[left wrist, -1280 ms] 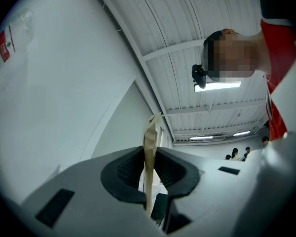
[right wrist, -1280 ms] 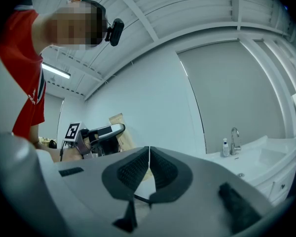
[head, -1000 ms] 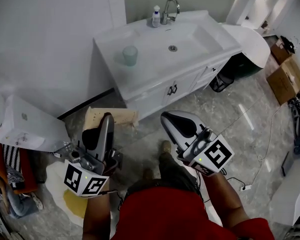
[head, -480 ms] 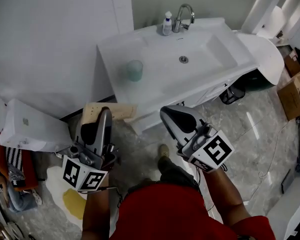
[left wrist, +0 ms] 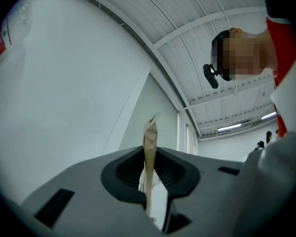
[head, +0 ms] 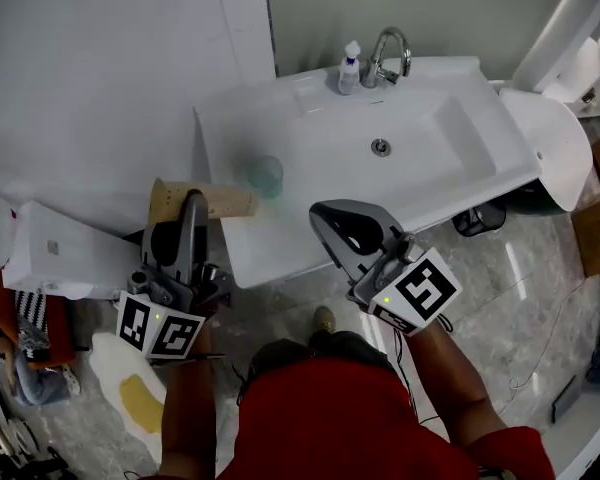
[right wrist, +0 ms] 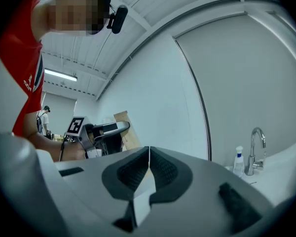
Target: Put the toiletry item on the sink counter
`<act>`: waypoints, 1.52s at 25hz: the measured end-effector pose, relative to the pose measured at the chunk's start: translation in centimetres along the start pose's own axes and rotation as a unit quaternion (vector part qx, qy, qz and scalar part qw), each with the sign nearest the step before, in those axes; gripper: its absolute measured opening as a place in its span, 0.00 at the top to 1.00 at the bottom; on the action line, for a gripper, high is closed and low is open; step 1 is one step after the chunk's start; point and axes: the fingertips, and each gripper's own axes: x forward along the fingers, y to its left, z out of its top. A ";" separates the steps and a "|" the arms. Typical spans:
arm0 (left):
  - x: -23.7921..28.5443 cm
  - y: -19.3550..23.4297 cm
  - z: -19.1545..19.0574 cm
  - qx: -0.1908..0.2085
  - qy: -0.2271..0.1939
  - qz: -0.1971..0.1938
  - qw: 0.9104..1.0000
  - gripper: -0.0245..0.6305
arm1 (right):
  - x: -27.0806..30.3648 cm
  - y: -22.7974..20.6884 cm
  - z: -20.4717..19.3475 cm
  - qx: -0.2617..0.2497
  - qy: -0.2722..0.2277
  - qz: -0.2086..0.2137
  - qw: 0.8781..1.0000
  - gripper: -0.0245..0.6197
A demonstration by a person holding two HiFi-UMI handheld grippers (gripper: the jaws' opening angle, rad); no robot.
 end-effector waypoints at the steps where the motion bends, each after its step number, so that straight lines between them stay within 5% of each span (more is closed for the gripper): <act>1: 0.8 0.4 -0.3 0.003 0.001 0.005 1.000 0.85 | 0.4 -0.7 0.0 -0.001 0.000 0.003 1.000 0.92; 23: 7.9 10.2 -15.8 -0.022 0.120 0.080 0.989 0.85 | 2.6 -6.7 -1.3 0.006 0.038 -0.052 0.998 0.92; 38: 6.7 11.3 -20.3 -0.045 0.174 0.081 0.980 0.85 | 2.7 -6.9 -3.0 0.016 0.047 -0.050 0.997 0.92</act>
